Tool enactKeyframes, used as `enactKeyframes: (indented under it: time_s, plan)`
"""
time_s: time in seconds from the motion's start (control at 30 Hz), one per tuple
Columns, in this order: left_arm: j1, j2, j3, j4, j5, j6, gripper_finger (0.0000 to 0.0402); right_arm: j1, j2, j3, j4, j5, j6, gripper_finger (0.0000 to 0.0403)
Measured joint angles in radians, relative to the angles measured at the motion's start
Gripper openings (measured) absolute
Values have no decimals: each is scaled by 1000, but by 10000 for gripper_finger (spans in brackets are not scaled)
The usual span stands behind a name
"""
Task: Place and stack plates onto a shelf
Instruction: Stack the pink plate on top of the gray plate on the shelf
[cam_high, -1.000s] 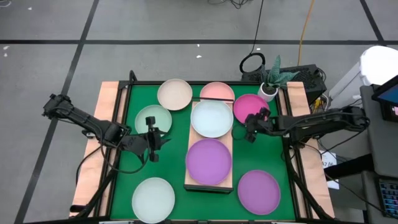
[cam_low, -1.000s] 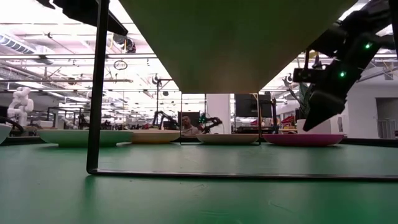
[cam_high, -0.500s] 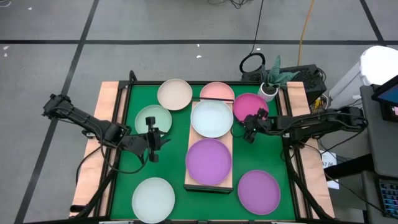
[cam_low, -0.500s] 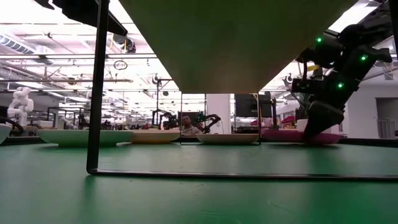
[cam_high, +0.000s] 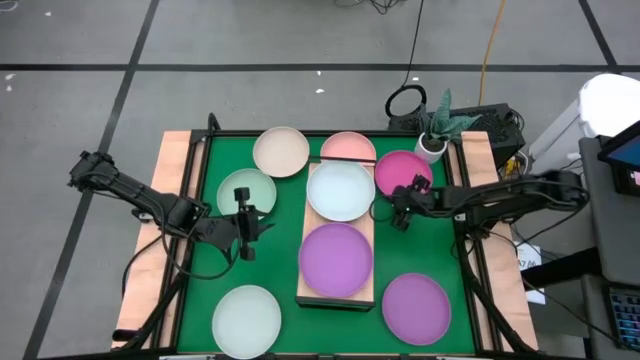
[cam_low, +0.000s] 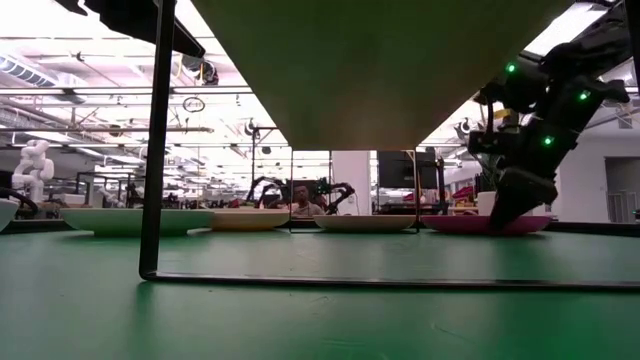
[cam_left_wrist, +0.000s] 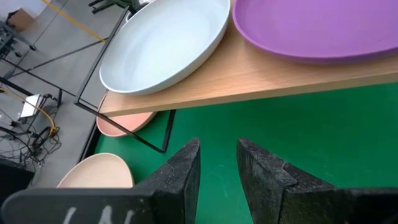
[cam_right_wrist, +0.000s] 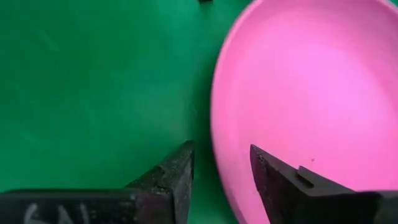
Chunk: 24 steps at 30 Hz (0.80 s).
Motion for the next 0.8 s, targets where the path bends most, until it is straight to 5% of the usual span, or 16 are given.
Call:
enactKeyframes:
  time_s: [0.33,0.8]
  plan:
    - [0,0,0,0,0,11,111,-15,26,2,8,-1,-28,12]
    - [0,0,0,1,0,23,111,92,-98,152,-168,-113,154,5]
